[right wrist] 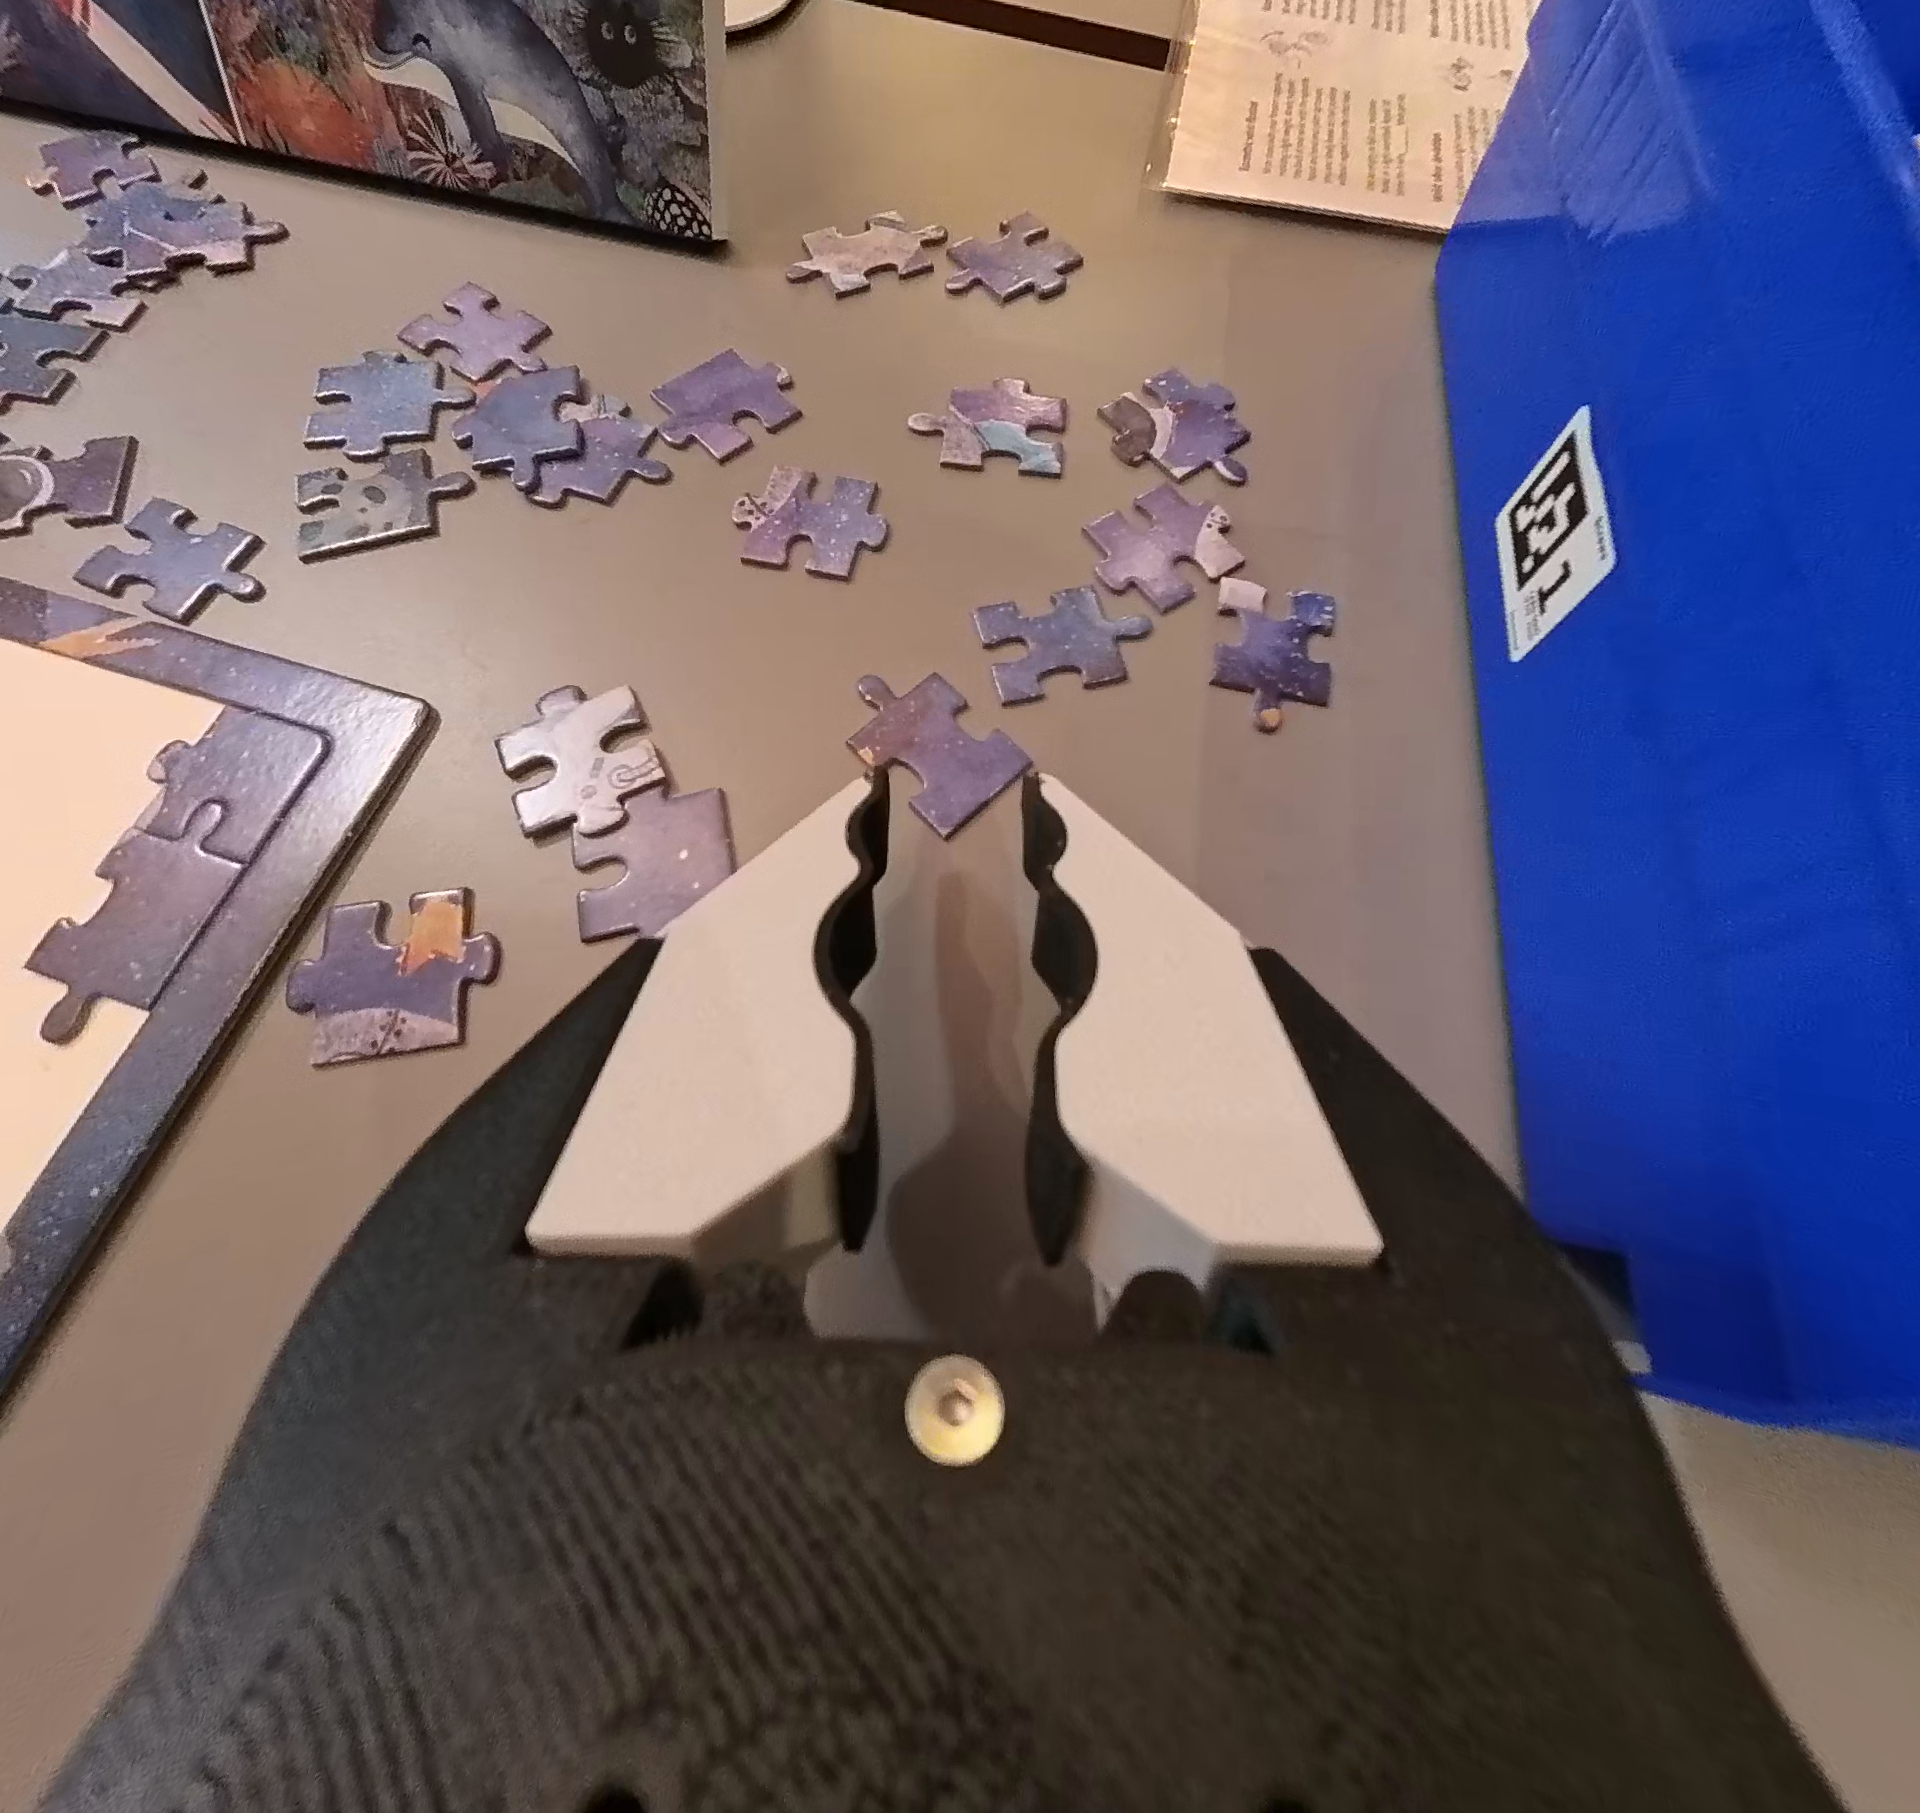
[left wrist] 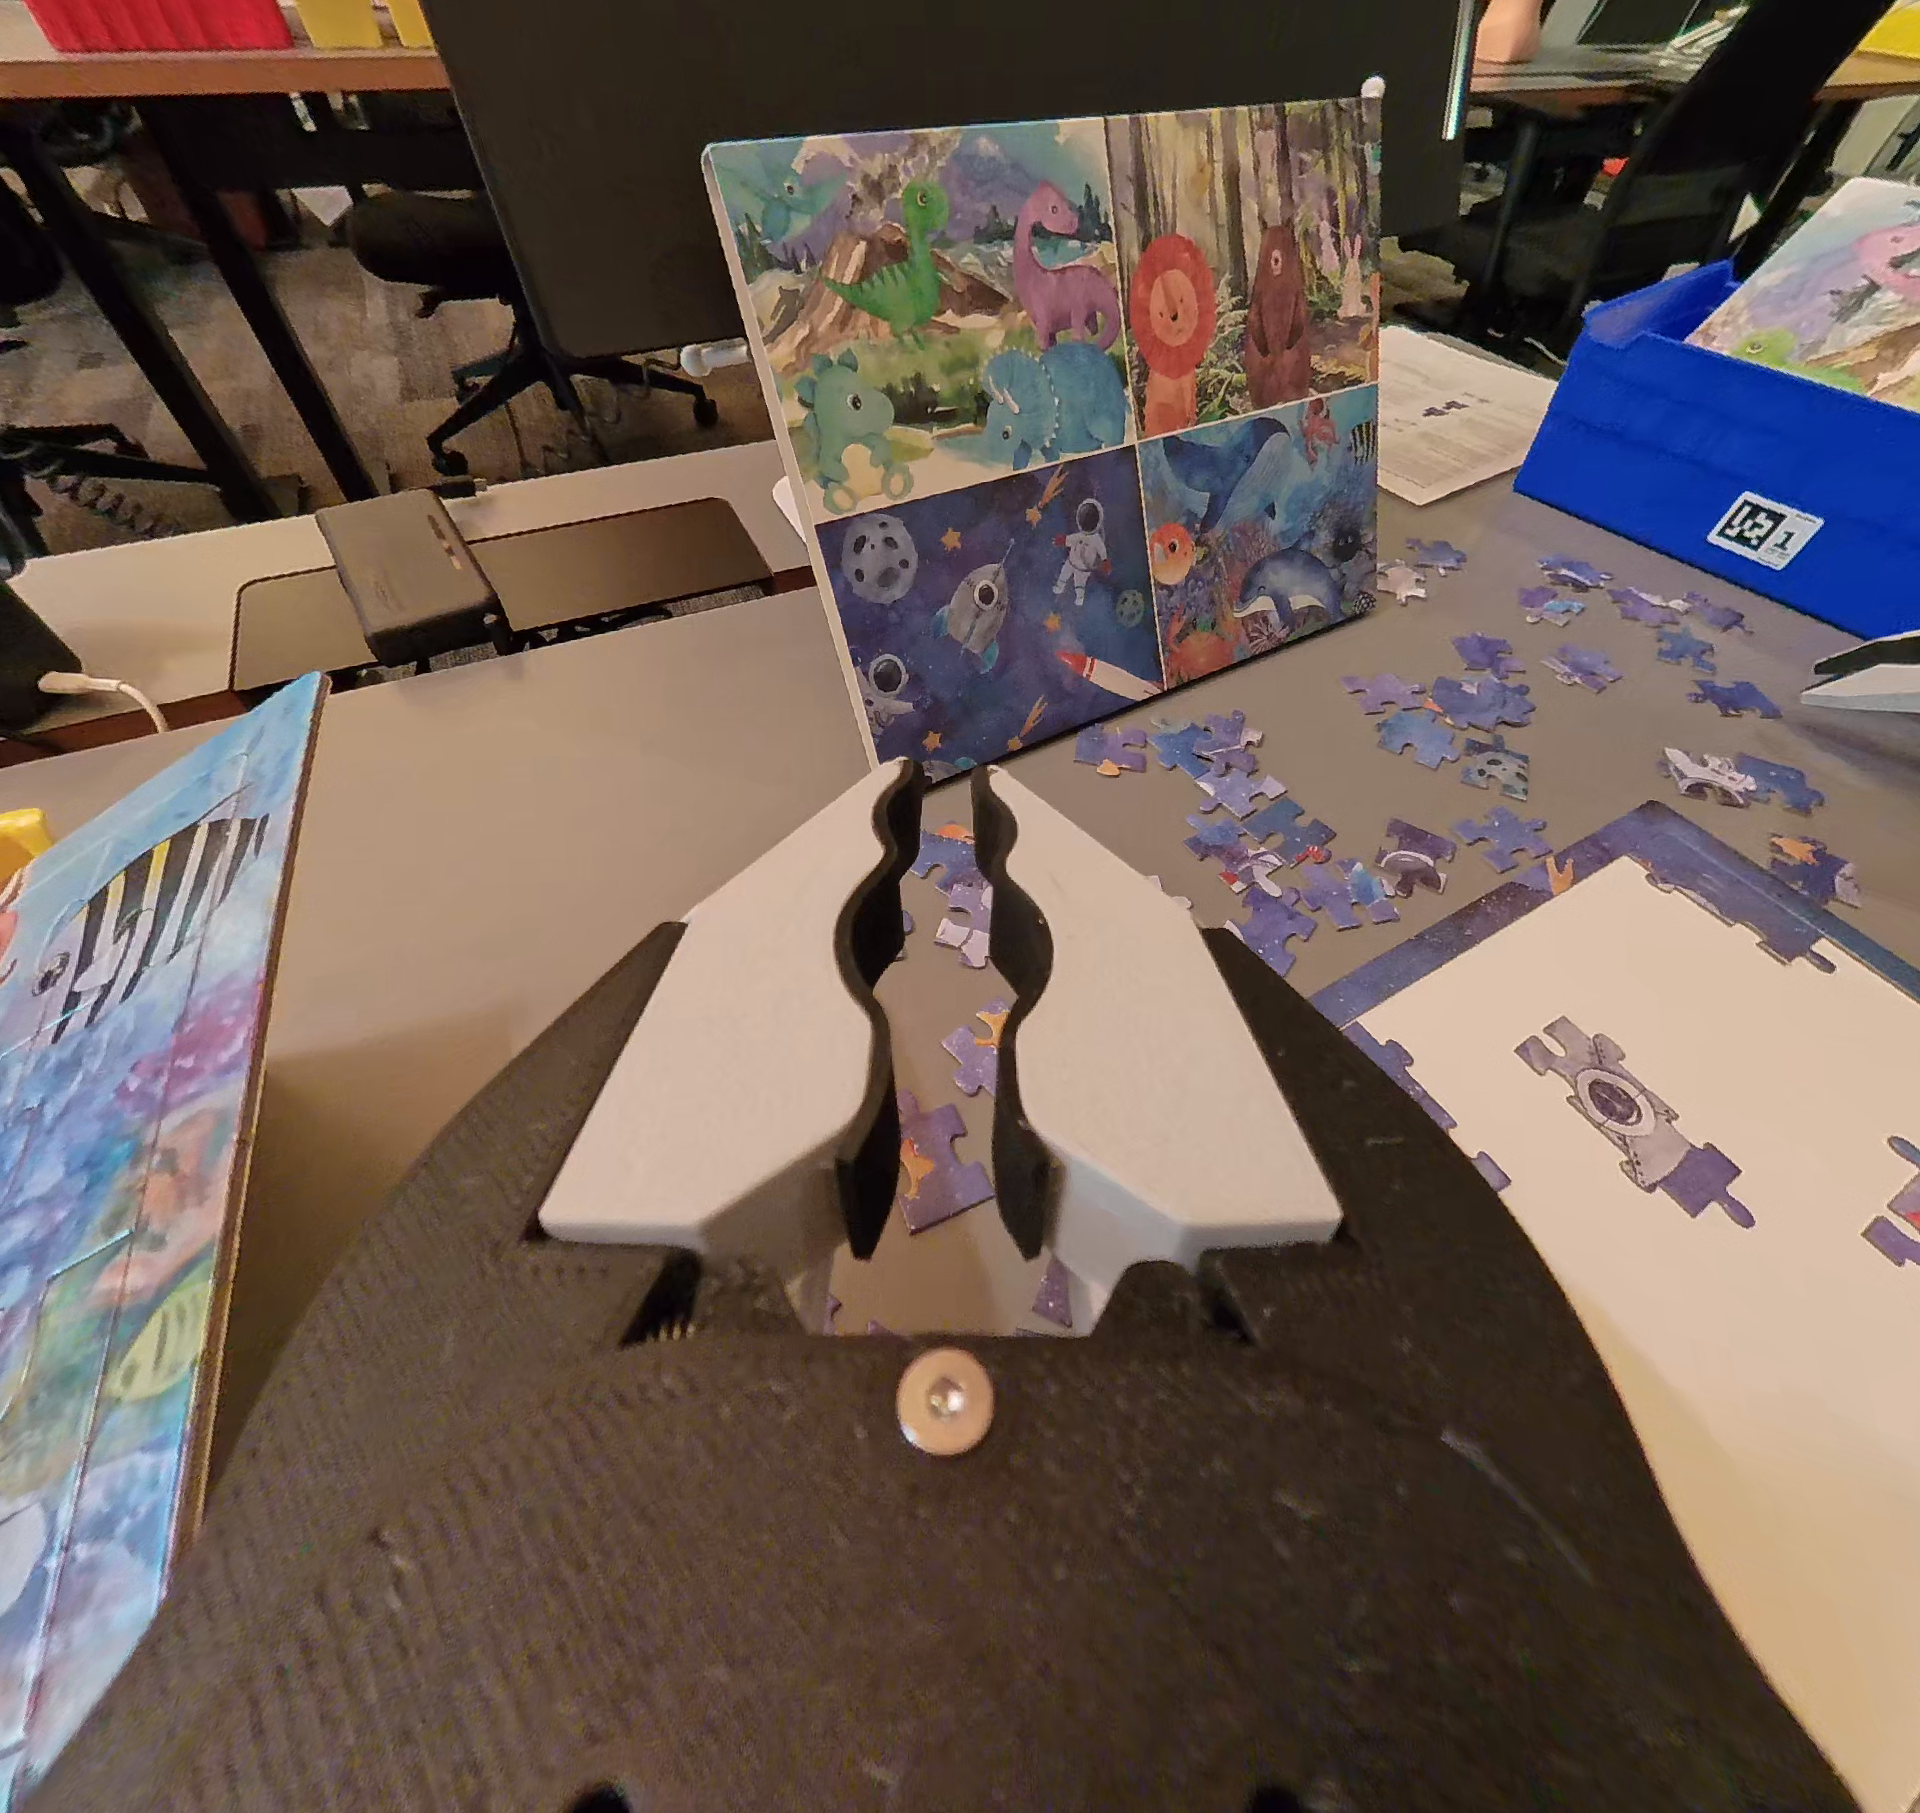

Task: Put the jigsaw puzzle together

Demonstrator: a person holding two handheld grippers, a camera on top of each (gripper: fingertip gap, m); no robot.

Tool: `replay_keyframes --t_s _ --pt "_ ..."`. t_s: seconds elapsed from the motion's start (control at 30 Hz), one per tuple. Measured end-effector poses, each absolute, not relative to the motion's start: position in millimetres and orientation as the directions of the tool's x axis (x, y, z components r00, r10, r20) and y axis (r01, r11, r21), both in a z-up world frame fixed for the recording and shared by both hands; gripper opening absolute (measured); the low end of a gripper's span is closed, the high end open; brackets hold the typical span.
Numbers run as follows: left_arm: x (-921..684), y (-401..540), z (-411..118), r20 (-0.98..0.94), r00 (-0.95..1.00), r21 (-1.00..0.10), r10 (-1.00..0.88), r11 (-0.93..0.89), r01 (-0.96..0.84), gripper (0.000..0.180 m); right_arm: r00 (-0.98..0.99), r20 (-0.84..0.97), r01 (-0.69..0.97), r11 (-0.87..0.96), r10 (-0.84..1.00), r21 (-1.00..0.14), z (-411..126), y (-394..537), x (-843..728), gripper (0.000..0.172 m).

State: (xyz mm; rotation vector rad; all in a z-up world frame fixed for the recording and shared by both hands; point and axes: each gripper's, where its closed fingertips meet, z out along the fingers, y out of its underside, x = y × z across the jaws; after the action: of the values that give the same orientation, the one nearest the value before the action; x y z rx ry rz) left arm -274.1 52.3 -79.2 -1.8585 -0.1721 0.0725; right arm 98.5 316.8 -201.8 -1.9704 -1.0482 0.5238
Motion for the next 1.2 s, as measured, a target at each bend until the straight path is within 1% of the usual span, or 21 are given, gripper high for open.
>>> replay_keyframes --t_s 0.33,1.2 --pt "-263 55 -83 0.04 0.993 -0.947 0.109 -0.313 0.072 0.012 0.566 0.018 0.481 -0.313 0.824 -0.819 -202 317 98 0.024" --pt "-260 57 -85 0.039 0.994 -0.943 0.097 -0.327 0.069 0.014 0.566 0.02 0.483 -0.312 0.824 -0.819 -202 317 99 0.024"
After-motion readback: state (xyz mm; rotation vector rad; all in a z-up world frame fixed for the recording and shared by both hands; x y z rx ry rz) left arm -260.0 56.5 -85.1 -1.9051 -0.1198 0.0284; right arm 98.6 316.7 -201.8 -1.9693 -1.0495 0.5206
